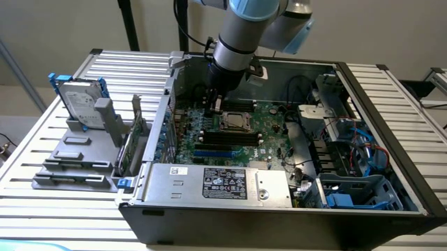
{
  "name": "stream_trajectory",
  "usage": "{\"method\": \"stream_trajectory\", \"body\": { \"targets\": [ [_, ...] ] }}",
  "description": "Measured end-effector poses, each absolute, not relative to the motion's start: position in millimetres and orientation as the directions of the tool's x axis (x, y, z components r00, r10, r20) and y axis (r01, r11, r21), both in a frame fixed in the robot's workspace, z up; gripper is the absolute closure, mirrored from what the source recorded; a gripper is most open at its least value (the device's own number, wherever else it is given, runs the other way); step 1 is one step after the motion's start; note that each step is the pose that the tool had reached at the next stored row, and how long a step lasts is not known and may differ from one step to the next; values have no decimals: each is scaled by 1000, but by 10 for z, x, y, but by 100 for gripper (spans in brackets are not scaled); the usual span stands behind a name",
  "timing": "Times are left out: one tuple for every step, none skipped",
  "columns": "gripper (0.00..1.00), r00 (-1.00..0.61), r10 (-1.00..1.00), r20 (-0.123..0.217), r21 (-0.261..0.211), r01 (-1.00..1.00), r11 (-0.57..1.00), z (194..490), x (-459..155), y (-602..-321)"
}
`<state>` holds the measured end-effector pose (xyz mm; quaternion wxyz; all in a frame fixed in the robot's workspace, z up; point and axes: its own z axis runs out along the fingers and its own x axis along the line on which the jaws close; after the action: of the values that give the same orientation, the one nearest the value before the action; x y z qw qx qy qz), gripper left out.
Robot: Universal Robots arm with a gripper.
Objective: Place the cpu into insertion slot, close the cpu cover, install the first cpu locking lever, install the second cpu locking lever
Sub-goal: 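Install the first cpu locking lever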
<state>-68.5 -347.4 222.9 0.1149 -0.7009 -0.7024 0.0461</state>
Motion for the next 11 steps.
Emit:
{"method": "stream_trajectory", "body": {
  "targets": [
    [89,9,995,97,-226,974,13,2229,-685,-3474],
    [89,9,995,97,-226,974,13,2229,-685,-3474],
    [89,9,995,97,-226,974,13,2229,-685,-3474],
    [89,9,995,97,-226,974,13,2229,-685,-3474],
    [89,9,995,98,-226,974,13,2229,-685,-3474],
    [89,9,995,98,-226,974,13,2229,-685,-3474],
    [89,9,995,98,-226,974,13,2229,-685,-3474],
    [89,9,995,98,-226,974,13,2229,-685,-3475],
    [89,9,995,98,-226,974,14,2229,-686,-3476],
    [89,9,995,98,-226,974,14,2229,-691,-3477],
    [89,9,995,98,-226,974,14,2229,-703,-3478]
  ]
}}
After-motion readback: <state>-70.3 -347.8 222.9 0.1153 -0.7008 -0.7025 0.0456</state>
